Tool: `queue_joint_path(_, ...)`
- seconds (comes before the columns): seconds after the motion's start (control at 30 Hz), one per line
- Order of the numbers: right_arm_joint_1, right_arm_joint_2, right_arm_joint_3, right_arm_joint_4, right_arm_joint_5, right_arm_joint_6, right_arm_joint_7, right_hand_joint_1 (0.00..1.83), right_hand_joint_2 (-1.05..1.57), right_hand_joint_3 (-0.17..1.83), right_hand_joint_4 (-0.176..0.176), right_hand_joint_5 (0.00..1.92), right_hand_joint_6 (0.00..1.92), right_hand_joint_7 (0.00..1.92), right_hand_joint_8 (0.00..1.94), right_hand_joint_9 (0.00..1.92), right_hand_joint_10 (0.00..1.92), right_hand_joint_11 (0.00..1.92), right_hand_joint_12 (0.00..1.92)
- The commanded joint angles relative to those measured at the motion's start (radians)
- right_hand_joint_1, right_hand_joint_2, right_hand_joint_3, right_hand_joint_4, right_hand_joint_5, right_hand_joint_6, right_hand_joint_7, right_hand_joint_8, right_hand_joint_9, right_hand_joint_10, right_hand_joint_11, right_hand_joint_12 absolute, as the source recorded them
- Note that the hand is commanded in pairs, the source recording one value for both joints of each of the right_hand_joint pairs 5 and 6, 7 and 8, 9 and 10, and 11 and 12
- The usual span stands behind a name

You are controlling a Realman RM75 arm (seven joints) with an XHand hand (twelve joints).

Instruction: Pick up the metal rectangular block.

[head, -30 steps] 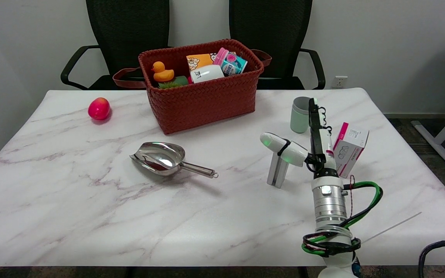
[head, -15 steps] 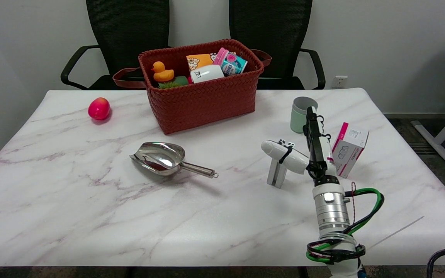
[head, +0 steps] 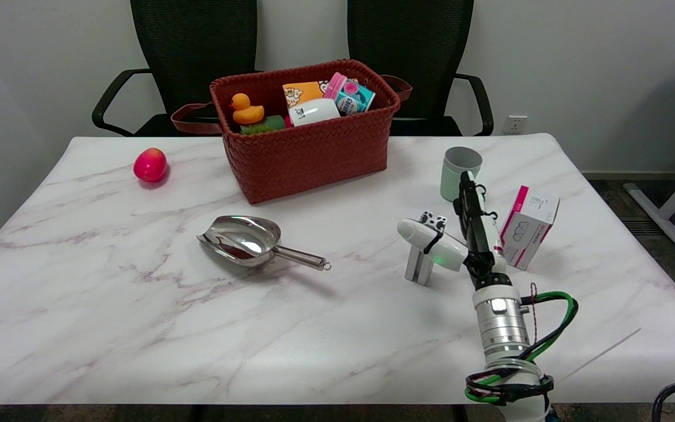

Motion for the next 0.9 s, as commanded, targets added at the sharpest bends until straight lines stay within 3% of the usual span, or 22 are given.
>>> queue_joint_path(0.03,-0.005,0.002,0.011,-0.075,0.008,-0.051,0.120,0.91,0.58,-0.17,0.000,0.00,0.00,0.00,0.00,0.00,0.00,0.11,0.11)
queue_joint_path(0.9,0.006,0.002,0.061,-0.126,-0.004,-0.159,0.200,0.92,0.61,-0.17,0.000,0.00,0.00,0.00,0.00,0.00,0.00,0.15,0.15)
